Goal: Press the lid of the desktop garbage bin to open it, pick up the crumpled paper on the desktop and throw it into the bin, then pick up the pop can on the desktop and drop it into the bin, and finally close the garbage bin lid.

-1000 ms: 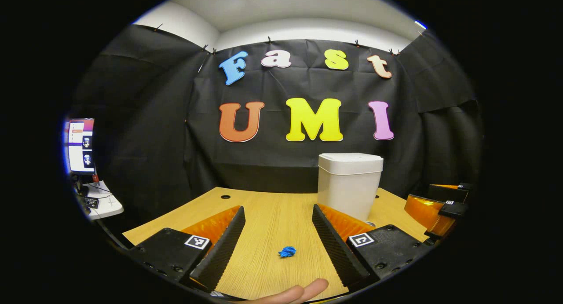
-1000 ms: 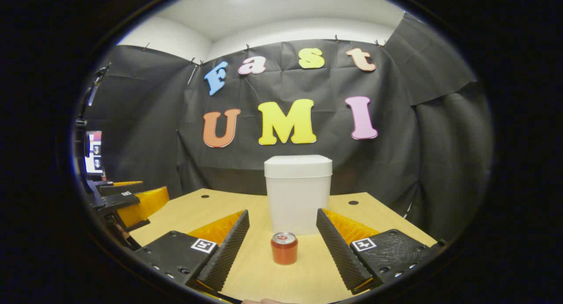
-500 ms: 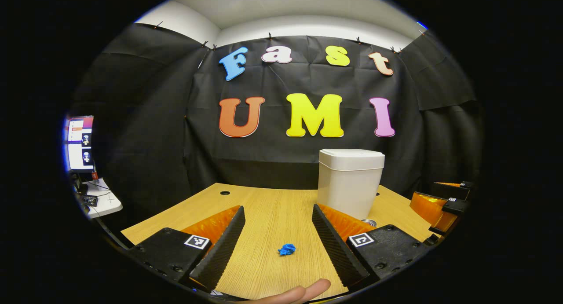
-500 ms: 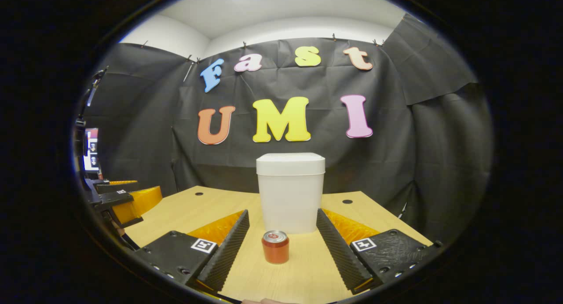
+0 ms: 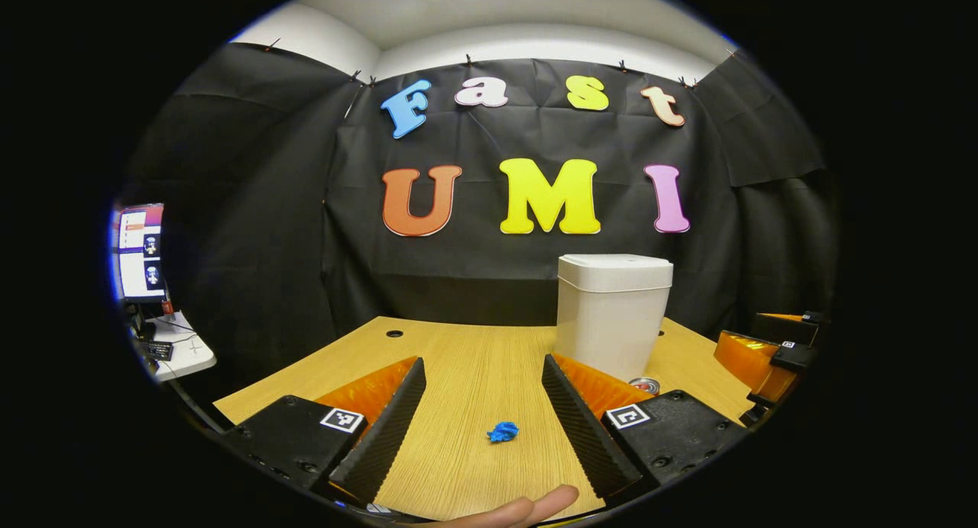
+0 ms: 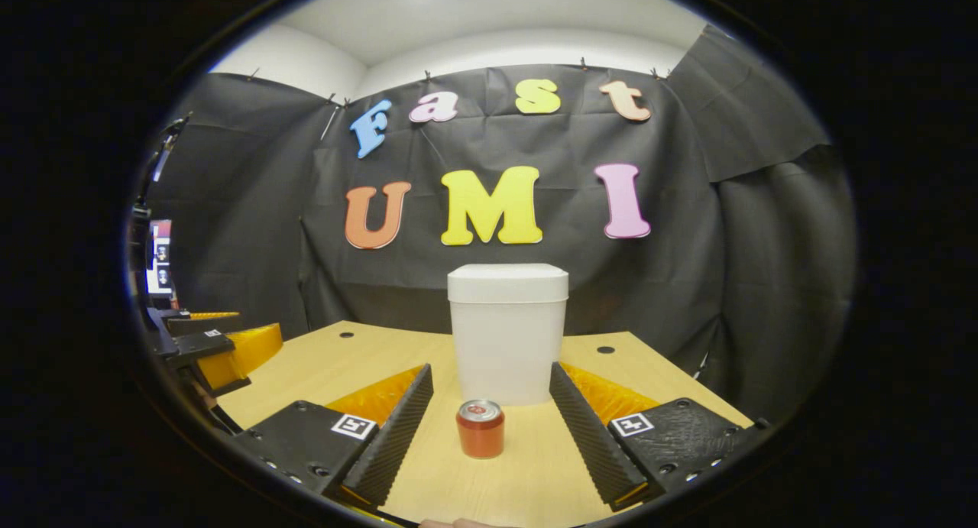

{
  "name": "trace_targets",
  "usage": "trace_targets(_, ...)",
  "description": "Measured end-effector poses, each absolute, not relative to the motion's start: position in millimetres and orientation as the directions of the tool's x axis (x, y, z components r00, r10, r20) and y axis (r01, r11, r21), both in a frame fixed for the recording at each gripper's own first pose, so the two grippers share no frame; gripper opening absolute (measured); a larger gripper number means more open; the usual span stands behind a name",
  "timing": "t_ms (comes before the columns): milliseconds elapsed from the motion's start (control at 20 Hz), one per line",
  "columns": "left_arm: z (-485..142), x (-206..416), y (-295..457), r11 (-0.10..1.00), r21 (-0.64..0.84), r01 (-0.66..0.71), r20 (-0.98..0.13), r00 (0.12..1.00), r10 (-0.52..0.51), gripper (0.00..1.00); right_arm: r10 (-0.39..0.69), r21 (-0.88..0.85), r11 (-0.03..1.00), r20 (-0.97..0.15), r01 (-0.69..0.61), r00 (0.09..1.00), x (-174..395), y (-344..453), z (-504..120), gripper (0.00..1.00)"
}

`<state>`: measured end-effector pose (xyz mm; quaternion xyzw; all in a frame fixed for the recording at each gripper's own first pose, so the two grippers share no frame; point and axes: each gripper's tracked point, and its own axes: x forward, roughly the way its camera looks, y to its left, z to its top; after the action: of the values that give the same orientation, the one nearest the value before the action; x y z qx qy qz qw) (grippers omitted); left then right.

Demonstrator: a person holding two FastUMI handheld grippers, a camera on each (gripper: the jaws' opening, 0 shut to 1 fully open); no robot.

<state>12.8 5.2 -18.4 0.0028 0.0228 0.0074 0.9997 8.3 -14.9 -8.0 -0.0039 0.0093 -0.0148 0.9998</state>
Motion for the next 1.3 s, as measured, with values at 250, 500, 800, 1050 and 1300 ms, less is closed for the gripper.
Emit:
trace_targets(250,-18.8,12.6,3.9,1.0,0.008,-0.007,-0.046,0.999,0.008,0.99,-0.041,-0.011,0.999,-0.022,0.041,0.999,17.9,-20.6,-7.0,0.95)
trace_targets(500,-18.5,14.0,6.6,1.0,0.018,-0.013,-0.045,0.999,0.014,0.99,-0.083,-0.028,0.996,-0.008,0.082,0.997,29.0,-31.4,0.7,0.6)
trace_targets(800,-22.6,17.4,8.9,1.0,0.021,-0.021,-0.052,0.998,0.022,0.99,-0.068,-0.088,0.994,0.011,0.069,0.998,45.7,-29.8,6.9,0.04)
trace_targets(1050,-24.4,20.9,18.7,0.999,0.017,-0.04,-0.059,0.997,0.041,0.99,-0.075,-0.077,0.994,0.013,0.076,0.997,56.6,-29.3,23.2,0.0)
trace_targets(1300,-26.7,23.8,23.7,0.999,0.009,-0.052,-0.07,0.996,0.053,0.99,-0.085,-0.082,0.993,0.055,0.089,0.995,82.0,-26.8,61.4,0.0)
